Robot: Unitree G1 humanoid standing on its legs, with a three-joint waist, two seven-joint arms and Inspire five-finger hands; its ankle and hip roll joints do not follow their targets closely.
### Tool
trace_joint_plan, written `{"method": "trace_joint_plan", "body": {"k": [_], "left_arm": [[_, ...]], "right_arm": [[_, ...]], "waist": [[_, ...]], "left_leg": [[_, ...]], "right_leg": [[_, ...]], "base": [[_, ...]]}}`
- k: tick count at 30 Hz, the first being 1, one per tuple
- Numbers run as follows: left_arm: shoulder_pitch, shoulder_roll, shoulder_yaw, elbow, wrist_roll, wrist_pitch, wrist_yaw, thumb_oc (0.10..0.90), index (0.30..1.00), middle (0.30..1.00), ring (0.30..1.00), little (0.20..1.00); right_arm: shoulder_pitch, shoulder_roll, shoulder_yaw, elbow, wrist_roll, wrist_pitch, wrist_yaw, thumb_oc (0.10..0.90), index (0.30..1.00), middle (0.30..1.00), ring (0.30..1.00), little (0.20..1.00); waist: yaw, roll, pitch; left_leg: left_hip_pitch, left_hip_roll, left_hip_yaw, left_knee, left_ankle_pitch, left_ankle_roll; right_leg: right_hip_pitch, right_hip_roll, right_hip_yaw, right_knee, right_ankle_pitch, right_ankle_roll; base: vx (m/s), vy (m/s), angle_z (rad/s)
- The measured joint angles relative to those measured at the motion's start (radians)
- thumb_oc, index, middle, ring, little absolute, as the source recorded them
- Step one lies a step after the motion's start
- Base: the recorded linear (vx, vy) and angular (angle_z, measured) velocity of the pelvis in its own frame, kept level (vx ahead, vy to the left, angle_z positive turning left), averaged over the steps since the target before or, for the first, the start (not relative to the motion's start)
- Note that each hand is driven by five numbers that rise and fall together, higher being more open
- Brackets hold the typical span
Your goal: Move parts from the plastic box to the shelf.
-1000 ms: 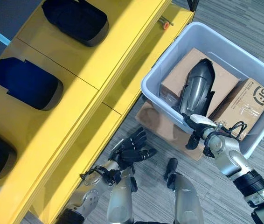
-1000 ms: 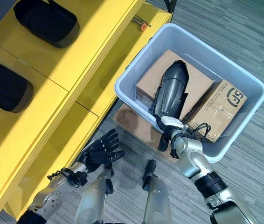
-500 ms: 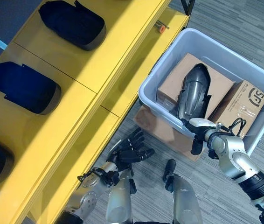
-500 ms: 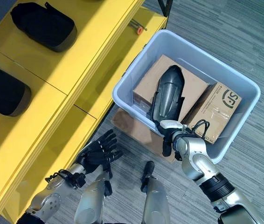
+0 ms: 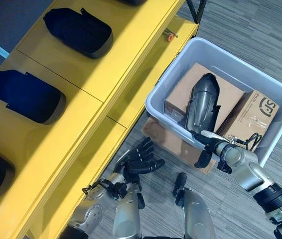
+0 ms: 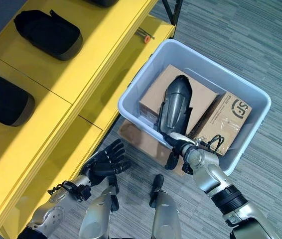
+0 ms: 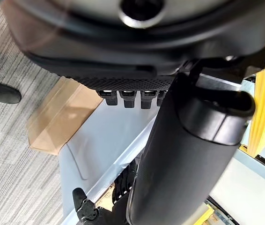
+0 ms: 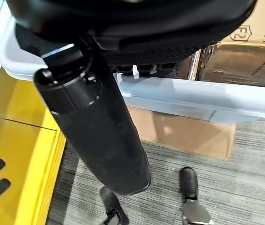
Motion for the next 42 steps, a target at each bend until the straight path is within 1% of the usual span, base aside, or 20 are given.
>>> {"method": "trace_joint_plan", "body": {"k": [9,13,17,23,28,29,31,34,39,42], "left_arm": [[0.001,-0.001,-0.006,0.000,0.003,-0.001,0.000,0.900,1.000,1.000,1.000,1.000],[0.000,-0.001,-0.008,0.000,0.003,-0.002,0.000,0.900,1.000,1.000,1.000,1.000],[0.001,-0.001,-0.016,0.001,0.003,-0.004,0.000,0.900,1.000,1.000,1.000,1.000],[0.000,-0.001,-0.018,0.001,0.003,-0.004,0.001,0.900,1.000,1.000,1.000,1.000],[0.006,-0.002,-0.025,0.001,0.001,-0.006,0.002,0.900,1.000,1.000,1.000,1.000],[0.007,-0.002,-0.025,0.001,0.001,-0.007,0.002,0.900,1.000,1.000,1.000,1.000],[0.020,-0.002,-0.021,0.000,0.001,-0.014,0.001,0.900,1.000,1.000,1.000,1.000],[0.039,-0.002,-0.010,-0.001,0.001,-0.019,0.002,0.900,1.000,1.000,1.000,1.000],[0.042,-0.004,-0.007,-0.003,0.002,-0.022,0.002,0.900,1.000,1.000,1.000,1.000],[0.042,-0.004,-0.007,-0.004,0.002,-0.023,0.002,0.900,1.000,1.000,1.000,1.000]], "right_arm": [[0.006,0.030,0.008,0.000,0.086,0.013,-0.068,0.900,1.000,1.000,1.000,1.000],[0.009,0.046,0.010,0.000,0.086,0.015,-0.077,0.900,1.000,1.000,1.000,1.000],[0.008,0.048,0.031,0.000,0.085,0.031,-0.078,0.900,1.000,1.000,1.000,1.000],[0.005,0.047,0.041,0.000,0.092,0.037,-0.086,0.900,1.000,1.000,1.000,1.000],[0.020,0.047,0.040,-0.003,0.057,0.038,-0.078,0.900,1.000,1.000,1.000,1.000],[0.029,0.046,0.038,-0.003,0.056,0.037,-0.074,0.900,1.000,1.000,1.000,1.000],[0.073,0.034,0.001,-0.042,0.054,0.031,-0.056,0.900,1.000,1.000,1.000,1.000],[0.152,0.006,-0.024,-0.115,0.056,0.031,-0.045,0.900,1.000,1.000,1.000,1.000],[0.180,0.008,-0.036,-0.123,0.058,0.021,-0.038,0.900,1.000,1.000,1.000,1.000],[0.187,0.008,-0.040,-0.123,0.084,0.020,-0.038,0.900,1.000,1.000,1.000,1.000]], "waist": [[-0.001,0.002,-0.001],[-0.001,0.004,-0.002],[0.000,0.006,-0.003],[0.000,0.006,-0.003],[0.000,0.007,-0.004],[0.001,0.008,-0.004],[0.000,0.008,-0.004],[-0.001,0.008,-0.004],[-0.005,0.008,-0.004],[-0.006,0.008,-0.004]], "left_leg": [[0.006,0.000,0.008,-0.001,-0.001,-0.002],[0.008,0.000,0.008,-0.001,-0.001,-0.002],[0.023,0.000,0.010,-0.002,-0.002,-0.003],[0.025,0.000,0.010,-0.001,-0.003,-0.003],[0.037,0.000,0.016,-0.002,-0.004,-0.004],[0.037,0.001,0.016,-0.002,-0.004,-0.004],[0.037,0.001,0.017,-0.002,-0.006,-0.005],[0.037,0.001,0.017,-0.002,-0.008,-0.004],[0.044,0.003,0.018,-0.002,-0.008,-0.004],[0.049,0.003,0.018,-0.002,-0.009,-0.004]], "right_leg": [[0.001,0.001,0.007,-0.001,0.000,0.000],[0.002,0.001,0.007,-0.001,0.001,0.000],[0.017,0.001,0.007,-0.006,0.000,0.000],[0.019,0.001,0.008,-0.007,0.000,0.000],[0.028,0.002,0.014,-0.008,0.000,0.000],[0.028,0.003,0.014,-0.011,0.000,0.000],[0.028,0.003,0.015,-0.013,0.000,0.000],[0.031,0.005,0.015,-0.014,0.000,0.001],[0.036,0.007,0.015,-0.016,0.000,0.001],[0.042,0.007,0.016,-0.022,0.000,0.001]], "base": [[0.00,0.028,-0.02],[0.00,0.008,0.00],[0.00,0.000,0.00],[0.00,0.000,0.00],[0.00,0.006,-0.03],[0.00,0.000,0.00],[0.00,0.000,0.00],[0.00,0.000,0.00],[0.00,0.000,0.00],[0.00,0.000,0.00]]}}
